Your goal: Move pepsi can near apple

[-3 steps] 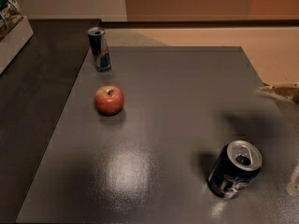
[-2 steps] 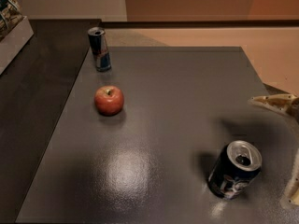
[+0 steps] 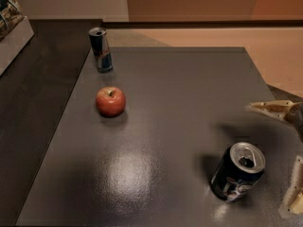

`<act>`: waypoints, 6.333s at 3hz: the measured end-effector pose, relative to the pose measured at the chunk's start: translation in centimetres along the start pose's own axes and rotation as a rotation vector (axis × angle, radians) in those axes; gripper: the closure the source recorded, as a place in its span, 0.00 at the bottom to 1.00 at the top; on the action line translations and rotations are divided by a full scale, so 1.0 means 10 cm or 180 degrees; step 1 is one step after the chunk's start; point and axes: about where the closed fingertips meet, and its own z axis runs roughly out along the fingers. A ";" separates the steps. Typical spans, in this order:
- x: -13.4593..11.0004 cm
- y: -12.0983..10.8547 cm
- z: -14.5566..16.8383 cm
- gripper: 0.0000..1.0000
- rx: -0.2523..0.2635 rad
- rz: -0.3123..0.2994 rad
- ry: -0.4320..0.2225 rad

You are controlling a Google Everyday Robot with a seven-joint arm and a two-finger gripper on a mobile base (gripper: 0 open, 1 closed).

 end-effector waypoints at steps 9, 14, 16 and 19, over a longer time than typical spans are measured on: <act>-0.93 -0.62 0.41 1.00 0.0475 0.0251 -0.0610; -1.71 -1.43 1.11 0.82 0.0373 0.0245 -0.0507; -1.70 -1.52 1.33 0.35 0.0255 0.0222 -0.0566; -1.73 -1.50 1.33 0.00 0.0249 0.0201 -0.0564</act>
Offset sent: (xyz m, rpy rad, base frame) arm -0.0167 0.0388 -0.0159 0.1258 0.0630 0.0730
